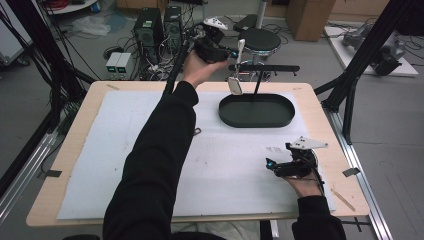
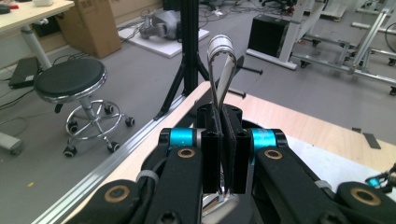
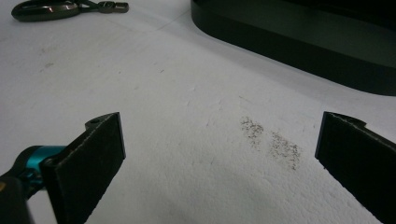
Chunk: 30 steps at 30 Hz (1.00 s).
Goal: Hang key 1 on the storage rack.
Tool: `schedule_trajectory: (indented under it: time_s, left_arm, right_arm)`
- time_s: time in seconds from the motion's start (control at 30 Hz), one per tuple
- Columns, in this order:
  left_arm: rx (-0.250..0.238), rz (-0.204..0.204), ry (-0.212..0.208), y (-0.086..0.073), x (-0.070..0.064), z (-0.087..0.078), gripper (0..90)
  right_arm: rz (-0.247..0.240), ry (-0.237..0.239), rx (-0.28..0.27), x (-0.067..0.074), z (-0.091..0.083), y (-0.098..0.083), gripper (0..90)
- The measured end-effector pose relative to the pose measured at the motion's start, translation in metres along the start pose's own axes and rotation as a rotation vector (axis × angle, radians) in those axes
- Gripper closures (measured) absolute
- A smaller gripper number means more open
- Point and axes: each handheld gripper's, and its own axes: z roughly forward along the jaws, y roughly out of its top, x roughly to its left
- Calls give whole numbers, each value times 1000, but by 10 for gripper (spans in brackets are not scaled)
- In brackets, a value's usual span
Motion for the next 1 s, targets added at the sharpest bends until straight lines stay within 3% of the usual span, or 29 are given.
schedule_trajectory:
  time_s: [0.2, 0.7, 0.8, 1.0]
  left_arm:
    - [1, 9, 7, 3, 2, 12, 868]
    - [-12, -39, 126, -5, 22, 26, 866]
    - [-32, -64, 157, -6, 25, 27, 866]
    - [-30, -127, 150, -13, 35, 32, 865]
  right_arm:
    - [-7, -4, 9, 1, 2, 0, 7]
    - [-2, -11, -1, -1, 0, 0, 7]
    - [-8, -12, 1, -1, 1, 0, 7]
    - [-6, -13, -4, -1, 0, 0, 7]
